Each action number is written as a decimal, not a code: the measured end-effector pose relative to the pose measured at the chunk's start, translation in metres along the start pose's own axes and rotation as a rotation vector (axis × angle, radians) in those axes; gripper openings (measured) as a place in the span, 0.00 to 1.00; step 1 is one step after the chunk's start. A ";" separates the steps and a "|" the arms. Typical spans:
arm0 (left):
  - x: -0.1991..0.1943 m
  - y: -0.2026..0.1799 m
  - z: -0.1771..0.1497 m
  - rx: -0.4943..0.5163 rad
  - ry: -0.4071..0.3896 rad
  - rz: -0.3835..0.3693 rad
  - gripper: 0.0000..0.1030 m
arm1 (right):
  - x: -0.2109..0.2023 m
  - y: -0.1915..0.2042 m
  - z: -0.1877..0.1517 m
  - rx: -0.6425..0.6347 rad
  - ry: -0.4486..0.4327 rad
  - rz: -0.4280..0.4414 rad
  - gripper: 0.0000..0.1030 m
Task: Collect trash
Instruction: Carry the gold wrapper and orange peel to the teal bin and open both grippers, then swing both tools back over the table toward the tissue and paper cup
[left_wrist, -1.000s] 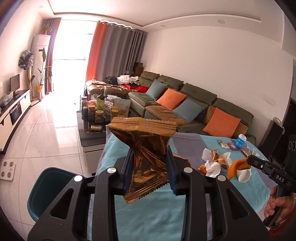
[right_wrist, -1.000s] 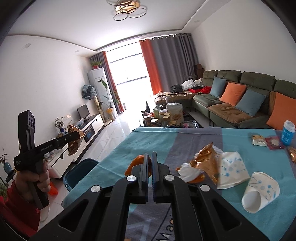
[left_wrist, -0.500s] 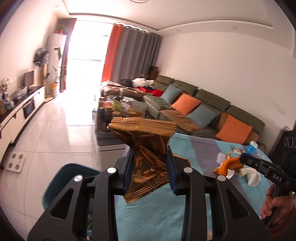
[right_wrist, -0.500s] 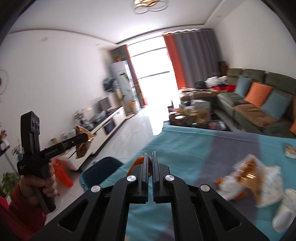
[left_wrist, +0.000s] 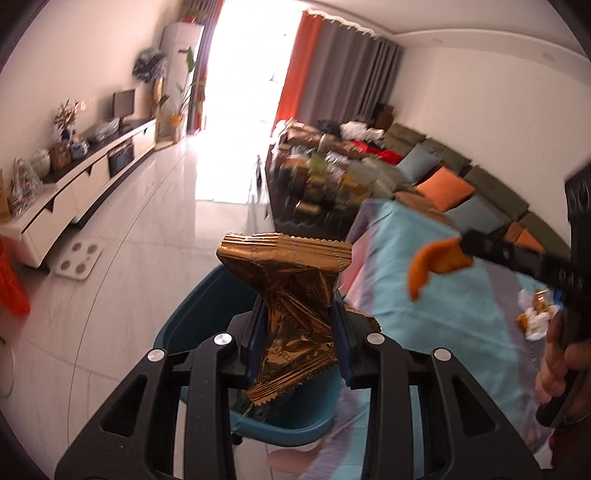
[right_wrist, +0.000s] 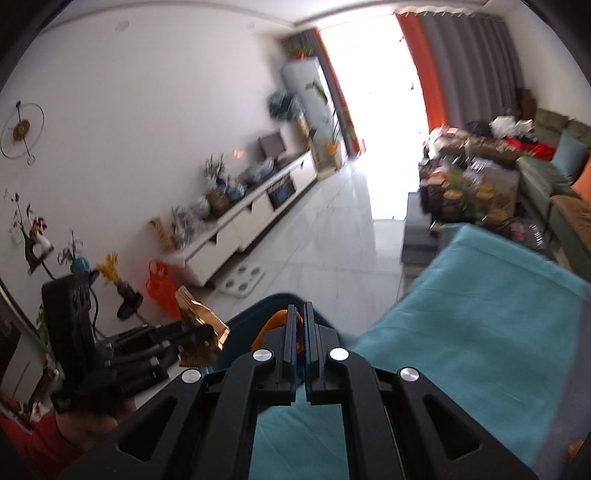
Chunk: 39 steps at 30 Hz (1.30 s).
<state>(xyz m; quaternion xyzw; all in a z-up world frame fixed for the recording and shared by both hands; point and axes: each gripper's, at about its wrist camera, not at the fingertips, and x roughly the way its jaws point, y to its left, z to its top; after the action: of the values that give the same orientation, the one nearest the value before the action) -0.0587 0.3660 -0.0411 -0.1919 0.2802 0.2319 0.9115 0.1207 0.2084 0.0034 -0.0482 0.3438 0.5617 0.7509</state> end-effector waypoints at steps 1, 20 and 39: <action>0.006 0.001 -0.003 -0.002 0.009 -0.001 0.31 | 0.016 0.002 0.003 -0.003 0.031 0.001 0.02; 0.080 0.020 -0.013 -0.024 0.077 0.050 0.84 | 0.032 0.003 -0.003 0.053 0.030 -0.029 0.38; -0.032 -0.122 0.022 0.120 -0.212 -0.191 0.95 | -0.176 -0.023 -0.095 0.043 -0.331 -0.368 0.89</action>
<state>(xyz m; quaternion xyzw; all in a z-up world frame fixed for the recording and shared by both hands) -0.0079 0.2667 0.0216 -0.1373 0.1765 0.1460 0.9637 0.0736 0.0138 0.0247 -0.0014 0.2134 0.4081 0.8876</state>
